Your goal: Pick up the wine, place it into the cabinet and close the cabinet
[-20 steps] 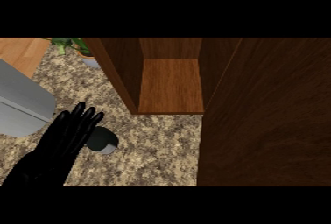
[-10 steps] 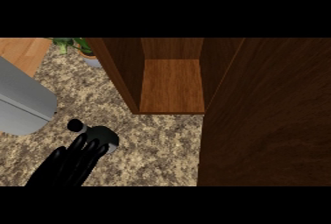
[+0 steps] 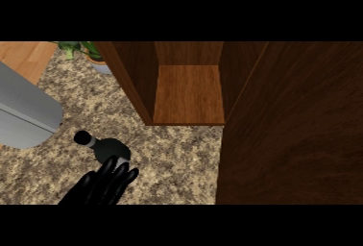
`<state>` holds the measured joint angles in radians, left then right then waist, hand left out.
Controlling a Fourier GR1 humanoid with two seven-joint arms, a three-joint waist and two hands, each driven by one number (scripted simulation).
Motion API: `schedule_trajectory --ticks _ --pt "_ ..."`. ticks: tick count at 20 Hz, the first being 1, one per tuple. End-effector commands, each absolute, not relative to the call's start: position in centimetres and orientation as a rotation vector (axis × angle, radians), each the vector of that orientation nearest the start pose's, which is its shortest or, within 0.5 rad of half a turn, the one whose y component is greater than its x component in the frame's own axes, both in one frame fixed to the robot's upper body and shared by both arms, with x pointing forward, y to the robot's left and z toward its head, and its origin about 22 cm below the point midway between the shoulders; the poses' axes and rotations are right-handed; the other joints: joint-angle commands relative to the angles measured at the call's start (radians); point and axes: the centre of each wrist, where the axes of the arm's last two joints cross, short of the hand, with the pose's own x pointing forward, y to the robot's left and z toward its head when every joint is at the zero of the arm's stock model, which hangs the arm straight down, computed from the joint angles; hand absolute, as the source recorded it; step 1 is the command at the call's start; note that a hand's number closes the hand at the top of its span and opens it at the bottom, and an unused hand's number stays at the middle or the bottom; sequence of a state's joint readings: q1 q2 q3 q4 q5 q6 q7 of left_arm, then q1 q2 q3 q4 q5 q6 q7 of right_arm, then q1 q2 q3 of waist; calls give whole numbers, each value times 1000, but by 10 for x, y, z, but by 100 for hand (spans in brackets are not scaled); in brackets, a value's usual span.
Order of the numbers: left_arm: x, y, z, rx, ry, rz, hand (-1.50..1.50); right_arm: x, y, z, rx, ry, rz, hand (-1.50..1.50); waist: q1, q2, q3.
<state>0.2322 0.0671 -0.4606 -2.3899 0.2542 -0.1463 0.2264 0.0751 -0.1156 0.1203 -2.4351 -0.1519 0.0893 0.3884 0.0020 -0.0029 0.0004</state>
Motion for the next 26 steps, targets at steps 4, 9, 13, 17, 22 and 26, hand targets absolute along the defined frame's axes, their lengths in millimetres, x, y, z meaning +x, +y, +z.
schedule_trajectory --ticks 4,9,13,17,22,26 --pt "110 171 168 -669 -1939 -253 -150 148 -215 188 266 -1961 225 -150 3 0 0" --pt "115 170 165 -619 -1908 -193 -150 142 -212 211 258 -1974 214 -150 2 1 -1" --pt "109 191 175 -598 -1863 -147 -150 140 -219 209 263 -1973 218 -150 -1 1 0" --pt "106 199 166 -533 -1871 -117 -150 143 -211 206 267 -1965 242 -150 3 0 -1" --pt "142 212 147 -428 -1917 -75 -150 140 -207 198 251 -1964 233 -150 -3 2 -1" --pt "162 227 129 -344 -1918 -19 -150 135 -215 206 259 -1975 241 -150 -6 3 -1"
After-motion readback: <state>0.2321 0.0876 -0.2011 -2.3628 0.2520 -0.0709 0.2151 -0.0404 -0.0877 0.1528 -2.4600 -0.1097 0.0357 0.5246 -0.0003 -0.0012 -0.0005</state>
